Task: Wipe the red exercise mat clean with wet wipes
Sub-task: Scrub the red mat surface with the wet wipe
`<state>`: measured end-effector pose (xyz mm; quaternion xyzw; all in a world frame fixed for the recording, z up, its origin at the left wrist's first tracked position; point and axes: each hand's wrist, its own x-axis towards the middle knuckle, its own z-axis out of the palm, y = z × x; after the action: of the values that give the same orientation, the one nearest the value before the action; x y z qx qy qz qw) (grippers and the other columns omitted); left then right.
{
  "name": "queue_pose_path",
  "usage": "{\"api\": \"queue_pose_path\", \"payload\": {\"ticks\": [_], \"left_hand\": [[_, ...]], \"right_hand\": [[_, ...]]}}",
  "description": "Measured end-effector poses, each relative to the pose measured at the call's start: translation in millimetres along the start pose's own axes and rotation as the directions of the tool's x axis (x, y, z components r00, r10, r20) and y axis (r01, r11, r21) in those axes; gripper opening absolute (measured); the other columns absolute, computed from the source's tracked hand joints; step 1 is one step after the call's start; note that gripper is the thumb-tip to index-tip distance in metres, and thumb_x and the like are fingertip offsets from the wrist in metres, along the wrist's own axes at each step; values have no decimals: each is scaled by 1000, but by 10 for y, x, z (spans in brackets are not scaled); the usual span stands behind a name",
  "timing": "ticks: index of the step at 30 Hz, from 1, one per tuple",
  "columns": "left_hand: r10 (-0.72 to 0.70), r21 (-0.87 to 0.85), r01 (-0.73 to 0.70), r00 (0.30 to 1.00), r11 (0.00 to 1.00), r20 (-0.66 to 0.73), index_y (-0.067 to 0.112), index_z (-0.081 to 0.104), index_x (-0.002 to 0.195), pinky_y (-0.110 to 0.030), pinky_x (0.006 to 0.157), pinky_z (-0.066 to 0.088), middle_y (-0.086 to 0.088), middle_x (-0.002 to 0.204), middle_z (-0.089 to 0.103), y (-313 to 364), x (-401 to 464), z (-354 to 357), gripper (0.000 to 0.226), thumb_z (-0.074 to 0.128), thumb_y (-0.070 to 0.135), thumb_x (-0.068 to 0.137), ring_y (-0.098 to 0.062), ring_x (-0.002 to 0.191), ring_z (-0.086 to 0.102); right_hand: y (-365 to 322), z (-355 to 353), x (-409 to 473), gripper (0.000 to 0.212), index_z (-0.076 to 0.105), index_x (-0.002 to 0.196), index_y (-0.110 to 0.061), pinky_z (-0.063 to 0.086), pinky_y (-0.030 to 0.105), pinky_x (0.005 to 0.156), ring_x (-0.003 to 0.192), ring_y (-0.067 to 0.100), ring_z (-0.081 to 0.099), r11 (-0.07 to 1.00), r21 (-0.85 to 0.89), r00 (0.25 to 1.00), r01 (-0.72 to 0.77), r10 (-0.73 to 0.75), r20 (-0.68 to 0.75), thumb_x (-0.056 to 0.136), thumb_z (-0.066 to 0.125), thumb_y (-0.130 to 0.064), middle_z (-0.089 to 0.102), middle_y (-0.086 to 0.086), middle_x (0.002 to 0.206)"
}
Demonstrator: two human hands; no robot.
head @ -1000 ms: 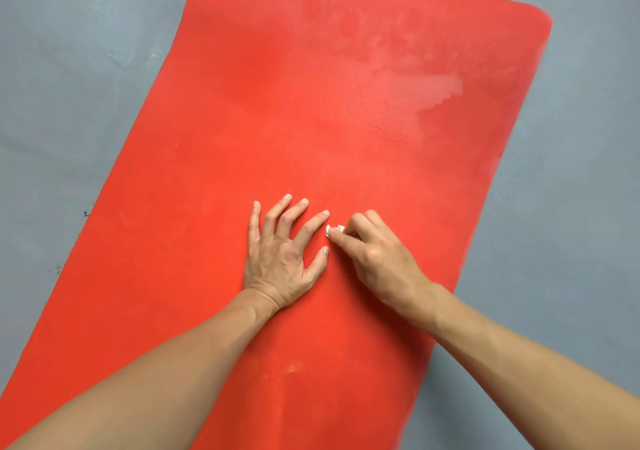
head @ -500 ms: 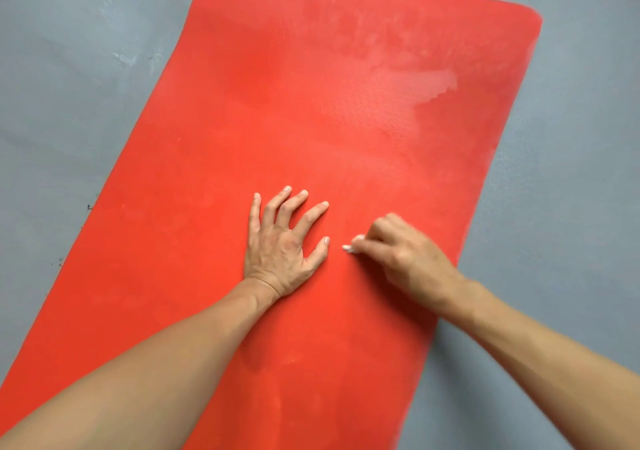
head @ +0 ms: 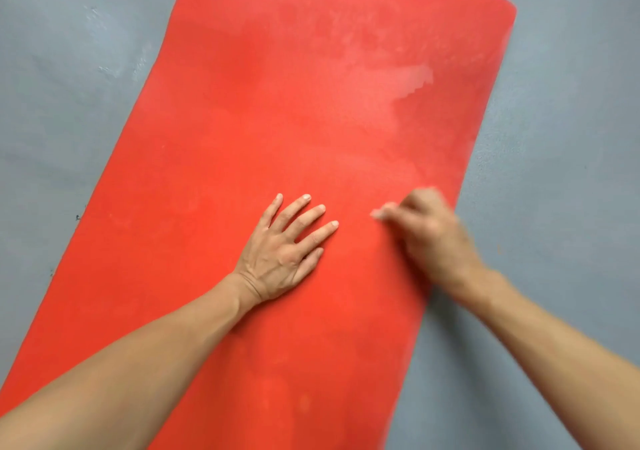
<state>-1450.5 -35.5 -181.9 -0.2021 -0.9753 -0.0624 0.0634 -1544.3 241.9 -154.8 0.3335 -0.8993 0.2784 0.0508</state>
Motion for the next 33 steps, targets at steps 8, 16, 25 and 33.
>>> {"api": "queue_pose_path", "payload": {"ticks": [8, 16, 25, 33], "left_hand": [[-62, -67, 66, 996, 996, 57, 30, 57, 149, -64, 120, 27, -5, 153, 52, -3, 17, -38, 57, 58, 49, 94, -31, 151, 39], [-64, -56, 67, 996, 996, 64, 29, 58, 148, -63, 121, 26, -5, 153, 52, 0, 20, -38, 58, 57, 49, 94, -31, 151, 39], [-60, -48, 62, 997, 997, 40, 31, 58, 148, -61, 122, 26, -4, 152, 52, 6, 12, -18, 58, 58, 49, 92, -30, 150, 40], [-57, -46, 59, 998, 997, 36, 32, 57, 148, -59, 123, 25, -2, 152, 52, 18, 14, -32, 58, 57, 50, 93, -28, 150, 40]], "right_hand": [[-310, -46, -672, 24, 73, 121, -1, 48, 42, 66, 76, 29, 52, 989, 104, 994, -107, 108, -4, 104, 58, -8, 57, 12, 85], [415, -103, -19, 17, 77, 110, -8, 49, 45, 64, 83, 31, 53, 980, 40, 968, -197, 201, -147, 101, 64, -14, 57, 11, 87], [-447, -61, -1138, 24, 76, 120, -13, 51, 31, 77, 88, 21, 58, 973, 141, 983, -184, 186, 1, 97, 71, -8, 63, 1, 96], [-63, -60, -513, 31, 80, 107, -12, 51, 37, 66, 83, 26, 59, 986, 68, 976, -154, 162, -143, 105, 54, -28, 63, 5, 88]]}}
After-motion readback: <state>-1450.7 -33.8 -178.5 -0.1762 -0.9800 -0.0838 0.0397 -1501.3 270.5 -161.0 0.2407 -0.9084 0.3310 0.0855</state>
